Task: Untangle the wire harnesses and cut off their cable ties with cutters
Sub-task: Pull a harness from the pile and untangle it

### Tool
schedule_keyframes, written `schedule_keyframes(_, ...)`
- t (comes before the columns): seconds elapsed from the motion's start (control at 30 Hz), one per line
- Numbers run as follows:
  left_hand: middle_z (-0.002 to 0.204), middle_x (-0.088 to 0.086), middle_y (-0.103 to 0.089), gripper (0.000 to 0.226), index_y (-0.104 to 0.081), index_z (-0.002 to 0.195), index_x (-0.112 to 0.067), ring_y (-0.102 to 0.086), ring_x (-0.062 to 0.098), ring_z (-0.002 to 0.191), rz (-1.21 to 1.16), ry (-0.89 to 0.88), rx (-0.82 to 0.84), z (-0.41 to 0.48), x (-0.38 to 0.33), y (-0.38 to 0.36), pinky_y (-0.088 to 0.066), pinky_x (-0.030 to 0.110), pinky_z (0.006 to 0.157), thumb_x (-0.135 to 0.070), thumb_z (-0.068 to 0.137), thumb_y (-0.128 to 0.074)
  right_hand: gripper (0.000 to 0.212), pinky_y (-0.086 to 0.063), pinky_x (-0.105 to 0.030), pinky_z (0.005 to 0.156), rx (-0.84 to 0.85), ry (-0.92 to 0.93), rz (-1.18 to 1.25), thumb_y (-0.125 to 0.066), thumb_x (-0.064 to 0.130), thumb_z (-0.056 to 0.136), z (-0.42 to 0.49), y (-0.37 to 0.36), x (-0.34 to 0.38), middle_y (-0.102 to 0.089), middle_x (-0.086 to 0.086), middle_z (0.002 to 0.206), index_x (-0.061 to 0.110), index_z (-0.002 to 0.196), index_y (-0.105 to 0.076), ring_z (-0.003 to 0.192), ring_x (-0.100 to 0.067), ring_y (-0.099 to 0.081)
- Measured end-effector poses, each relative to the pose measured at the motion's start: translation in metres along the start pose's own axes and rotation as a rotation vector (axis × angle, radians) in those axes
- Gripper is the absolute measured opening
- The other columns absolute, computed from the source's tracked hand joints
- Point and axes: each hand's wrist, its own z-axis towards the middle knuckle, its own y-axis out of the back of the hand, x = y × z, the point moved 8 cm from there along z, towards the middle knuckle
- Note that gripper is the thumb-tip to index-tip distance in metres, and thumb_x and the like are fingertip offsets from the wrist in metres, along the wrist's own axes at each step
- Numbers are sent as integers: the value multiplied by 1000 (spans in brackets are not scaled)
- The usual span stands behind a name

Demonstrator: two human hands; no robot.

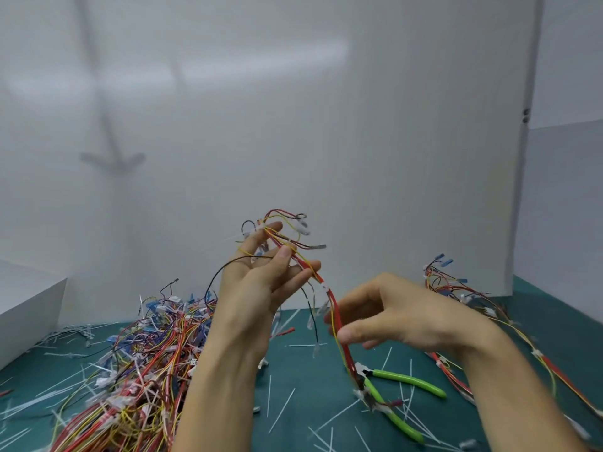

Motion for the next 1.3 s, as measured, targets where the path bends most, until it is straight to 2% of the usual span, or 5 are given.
schedule_keyframes(0.67,79,13,-74,13,-59,94,0,-76,21,73,-494,130,-145,-6,-15,3,-59,21,57,1,97,-46,12,-62,-31,77,-264,23,292,-64,8,94,-2,23,1,-78,-8,85,11,89,-75,82,-21,-76)
schedule_keyframes(0.9,76,-1,-66,36,-68,115,-22,-75,35,77,226,65,-9,-11,-17,0,-59,25,61,3,93,-57,35,-60,-29,82,-212,-51,-172,-54,-12,86,-6,21,1,-78,-1,91,15,95,-76,88,-8,-72)
schedule_keyframes(1.07,83,6,-62,46,-64,115,-34,-74,28,70,735,-40,226,-15,-10,-29,-62,34,65,6,92,-58,27,-61,-27,73,-635,114,423,-46,10,103,-6,44,10,-77,-3,87,17,95,-71,81,-10,-74)
schedule_keyframes(1.2,100,-4,-69,52,-56,79,-57,-72,19,78,1187,-103,369,-18,15,-45,-56,44,78,-7,91,-62,37,-60,-28,75,-543,209,836,-41,31,105,-2,42,10,-77,-11,102,7,110,-69,93,-22,-74)
schedule_keyframes(1.3,94,-15,-68,53,-47,95,-64,-70,8,83,1424,-161,419,-20,29,-51,-54,36,80,-12,90,-59,55,-60,-33,78,-510,173,947,-50,53,92,-3,45,1,-76,-13,102,5,109,-69,92,-25,-74)
